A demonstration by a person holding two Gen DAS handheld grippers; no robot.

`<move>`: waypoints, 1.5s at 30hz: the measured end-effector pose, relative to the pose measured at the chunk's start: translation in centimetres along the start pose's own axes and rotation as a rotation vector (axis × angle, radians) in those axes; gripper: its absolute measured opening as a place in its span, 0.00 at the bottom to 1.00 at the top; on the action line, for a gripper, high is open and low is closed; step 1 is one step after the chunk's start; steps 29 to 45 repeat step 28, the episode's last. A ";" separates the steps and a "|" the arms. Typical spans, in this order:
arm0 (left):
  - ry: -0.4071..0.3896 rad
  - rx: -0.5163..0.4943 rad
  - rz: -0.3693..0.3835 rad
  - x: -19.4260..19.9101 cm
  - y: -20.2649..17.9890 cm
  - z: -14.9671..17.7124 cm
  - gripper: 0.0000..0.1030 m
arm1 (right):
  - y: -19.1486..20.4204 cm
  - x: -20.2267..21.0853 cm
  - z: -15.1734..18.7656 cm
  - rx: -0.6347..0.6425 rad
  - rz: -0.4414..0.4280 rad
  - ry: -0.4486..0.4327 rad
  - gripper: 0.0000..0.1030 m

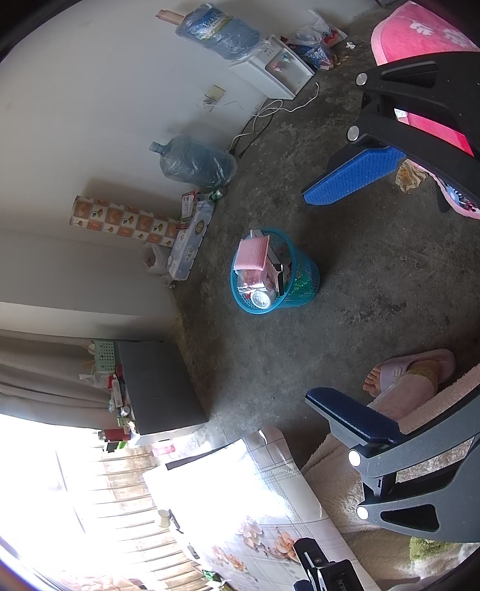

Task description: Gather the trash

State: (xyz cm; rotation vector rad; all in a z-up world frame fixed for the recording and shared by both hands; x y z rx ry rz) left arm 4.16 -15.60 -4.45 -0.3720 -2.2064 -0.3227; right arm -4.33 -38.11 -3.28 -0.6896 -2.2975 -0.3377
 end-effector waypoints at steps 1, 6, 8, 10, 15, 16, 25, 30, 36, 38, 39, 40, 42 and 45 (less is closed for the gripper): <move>0.000 0.000 0.000 0.0 0.0 0.0 0.92 | 0.0 0.0 0.1 -0.001 0.000 0.000 0.94; 0.004 0.002 0.000 0.0 -0.2 0.2 0.92 | 0.0 0.1 0.1 -0.002 0.000 0.000 0.94; 0.003 0.002 0.000 0.0 -0.2 0.1 0.92 | -0.1 0.1 0.1 -0.005 0.000 0.000 0.94; 0.004 0.002 0.001 -0.1 -0.2 0.1 0.92 | 0.0 0.1 0.1 -0.006 0.000 0.001 0.94; 0.006 0.002 0.002 -0.2 -0.3 0.1 0.92 | -0.2 0.1 0.1 -0.006 -0.001 0.001 0.94; 0.007 0.002 0.001 -0.2 -0.3 0.1 0.92 | -0.2 0.1 0.1 -0.006 -0.001 0.001 0.94; 0.020 0.006 0.009 -0.5 -0.4 0.3 0.92 | -0.2 0.1 0.1 -0.009 -0.002 0.001 0.94; 0.028 0.014 0.014 -0.6 -0.4 0.4 0.92 | -0.1 0.1 0.2 -0.013 -0.001 0.000 0.94; 0.028 0.014 0.014 -0.6 -0.4 0.4 0.92 | -0.1 0.1 0.2 -0.013 -0.001 0.000 0.94; 0.028 0.014 0.014 -0.6 -0.4 0.4 0.92 | -0.1 0.1 0.2 -0.013 -0.001 0.000 0.94; 0.028 0.014 0.014 -0.6 -0.4 0.4 0.92 | -0.1 0.1 0.2 -0.013 -0.001 0.000 0.94; 0.028 0.014 0.014 -0.6 -0.4 0.4 0.92 | -0.1 0.1 0.2 -0.013 -0.001 0.000 0.94; 0.028 0.014 0.014 -0.6 -0.4 0.4 0.92 | -0.1 0.1 0.2 -0.013 -0.001 0.000 0.94; 0.028 0.014 0.014 -0.6 -0.4 0.4 0.92 | -0.1 0.1 0.2 -0.013 -0.001 0.000 0.94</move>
Point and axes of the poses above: each gripper's, at about its wrist camera, not at the fingertips, and x roughly against the way its jaws point, y to its left, z to its underside, the point moved 5 cm from there along -x, roughly the way its jaws point, and after that the axes turned 10 degrees about -x, right-handed, at the moved point
